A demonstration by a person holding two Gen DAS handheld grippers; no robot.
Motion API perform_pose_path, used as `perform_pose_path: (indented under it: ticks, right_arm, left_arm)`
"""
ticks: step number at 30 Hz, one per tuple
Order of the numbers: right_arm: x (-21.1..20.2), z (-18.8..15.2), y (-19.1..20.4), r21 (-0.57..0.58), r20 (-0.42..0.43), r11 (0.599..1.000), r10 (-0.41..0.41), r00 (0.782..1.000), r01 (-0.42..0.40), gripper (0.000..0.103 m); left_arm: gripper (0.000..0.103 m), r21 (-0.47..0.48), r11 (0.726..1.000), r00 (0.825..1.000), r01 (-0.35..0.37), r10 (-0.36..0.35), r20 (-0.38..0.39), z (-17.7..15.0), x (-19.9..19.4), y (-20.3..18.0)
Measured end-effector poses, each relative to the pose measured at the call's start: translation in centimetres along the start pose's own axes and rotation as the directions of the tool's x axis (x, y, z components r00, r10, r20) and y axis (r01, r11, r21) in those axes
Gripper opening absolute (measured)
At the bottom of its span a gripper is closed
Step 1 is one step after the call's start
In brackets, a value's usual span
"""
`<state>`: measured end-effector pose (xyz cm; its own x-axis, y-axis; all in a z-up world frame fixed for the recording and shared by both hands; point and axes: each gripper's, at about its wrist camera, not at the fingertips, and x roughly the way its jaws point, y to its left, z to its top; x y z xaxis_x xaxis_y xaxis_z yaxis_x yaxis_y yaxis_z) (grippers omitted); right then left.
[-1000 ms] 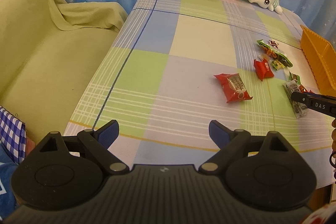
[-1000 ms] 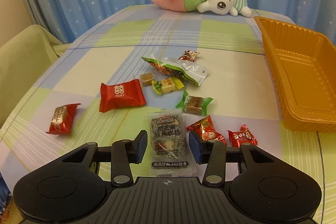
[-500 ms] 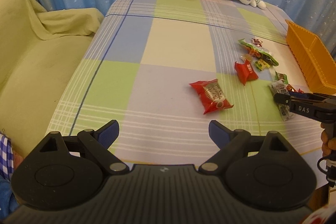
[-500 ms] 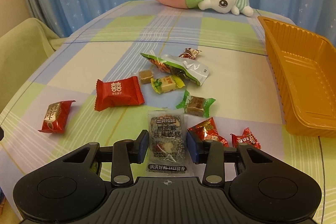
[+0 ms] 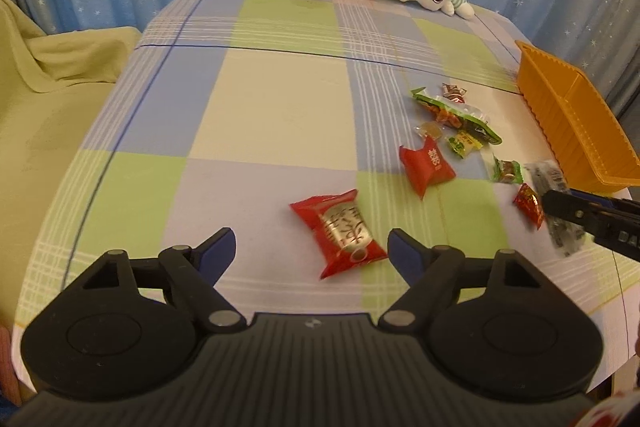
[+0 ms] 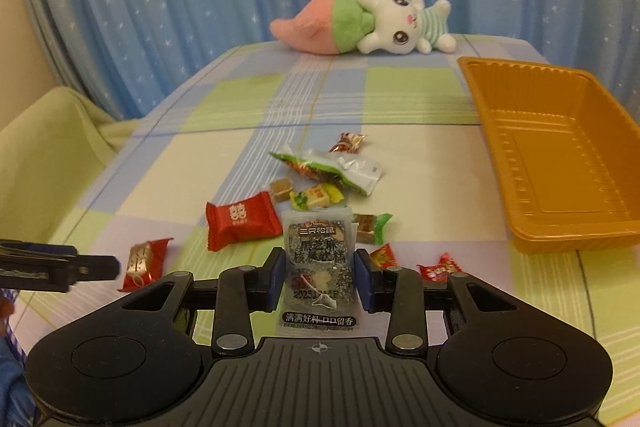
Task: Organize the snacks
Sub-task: 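Carry both packets into the orange tray and open both tools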
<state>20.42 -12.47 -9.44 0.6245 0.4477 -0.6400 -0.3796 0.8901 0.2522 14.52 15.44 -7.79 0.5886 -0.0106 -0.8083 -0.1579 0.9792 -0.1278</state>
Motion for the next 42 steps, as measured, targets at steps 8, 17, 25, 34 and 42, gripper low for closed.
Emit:
perform_pose_path:
  ticks: [8,17,25,34,42]
  right_arm:
    - [-3.9,-0.4,-2.1,0.080,0.031,0.995,-0.064,0.997,0.061,0.037]
    - [-6.9,-1.6,-4.7,0.136,0.039,0.986,-0.100,0.994,0.094,0.037]
    - [-8.7,-0.9,-7.8,0.141,0.062,0.989,-0.060,0.996,0.051,0.037]
    - [-9.6,1.6,-13.7,0.128,0.093,0.992,-0.010,0.996,-0.002,0.037]
    - [-10.6,3.8,-20.5,0.152,0.120,0.988,-0.019,0.993,0.000,0.037]
  left_arm:
    - [0.059,0.024,1.000,0.999,0.006,-0.004,-0.052,0.8,3.2,-1.3]
    - [0.027,0.011,1.000,0.997,0.000,0.001,-0.071,0.7,4.0,-1.5]
    - [0.025,-0.019,0.999,0.999,-0.035,0.035,-0.025,0.3,1.2,-2.9]
    - [0.024,-0.060,0.998,0.999,-0.013,0.015,0.034,1.1,-1.4,-9.1]
    - [0.025,0.019,0.996,0.994,0.082,-0.083,0.075,3.9,-0.6,-19.7]
